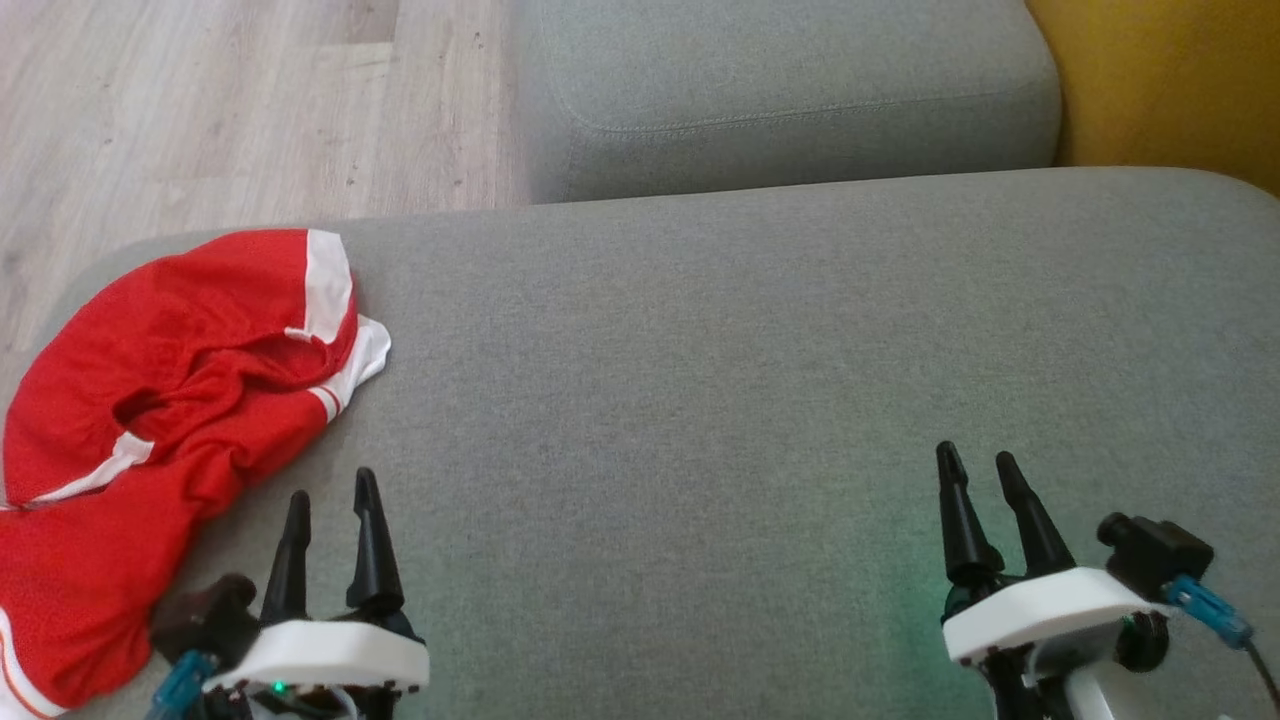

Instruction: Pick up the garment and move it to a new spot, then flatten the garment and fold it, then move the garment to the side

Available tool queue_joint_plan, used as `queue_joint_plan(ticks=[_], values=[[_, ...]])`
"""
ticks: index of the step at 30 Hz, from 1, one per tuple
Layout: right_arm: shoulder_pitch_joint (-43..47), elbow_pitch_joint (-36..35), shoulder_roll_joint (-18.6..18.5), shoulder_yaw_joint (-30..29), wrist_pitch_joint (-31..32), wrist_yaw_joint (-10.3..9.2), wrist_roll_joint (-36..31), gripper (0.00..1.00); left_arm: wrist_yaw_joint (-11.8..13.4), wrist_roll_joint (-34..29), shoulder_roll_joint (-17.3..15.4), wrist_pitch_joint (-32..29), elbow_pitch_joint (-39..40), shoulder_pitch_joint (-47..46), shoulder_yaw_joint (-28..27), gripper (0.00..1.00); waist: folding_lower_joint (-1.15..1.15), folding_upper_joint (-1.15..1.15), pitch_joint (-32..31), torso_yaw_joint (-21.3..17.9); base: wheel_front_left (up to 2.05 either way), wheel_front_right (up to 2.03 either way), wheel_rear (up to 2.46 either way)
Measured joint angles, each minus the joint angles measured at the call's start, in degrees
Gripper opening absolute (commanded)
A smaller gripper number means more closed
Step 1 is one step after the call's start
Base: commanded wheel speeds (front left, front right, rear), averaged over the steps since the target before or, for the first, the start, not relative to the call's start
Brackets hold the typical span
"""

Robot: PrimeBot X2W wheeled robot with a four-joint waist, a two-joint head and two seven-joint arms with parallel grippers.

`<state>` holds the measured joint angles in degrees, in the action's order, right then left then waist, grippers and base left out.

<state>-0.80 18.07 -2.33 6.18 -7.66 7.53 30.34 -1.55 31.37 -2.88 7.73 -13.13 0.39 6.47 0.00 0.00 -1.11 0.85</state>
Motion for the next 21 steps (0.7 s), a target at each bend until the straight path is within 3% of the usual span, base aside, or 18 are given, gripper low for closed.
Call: queue_joint_plan(ticks=[21], values=[[-1.2, 0.8, 0.0, 1.7, -3.7, 0.0, -16.1, 1.0, 0.6, -16.1, 0.0, 3.6, -1.3, 0.0, 1.6, 1.0, 0.0, 0.0, 0.0, 0.4, 0.0, 0.0, 0.0]])
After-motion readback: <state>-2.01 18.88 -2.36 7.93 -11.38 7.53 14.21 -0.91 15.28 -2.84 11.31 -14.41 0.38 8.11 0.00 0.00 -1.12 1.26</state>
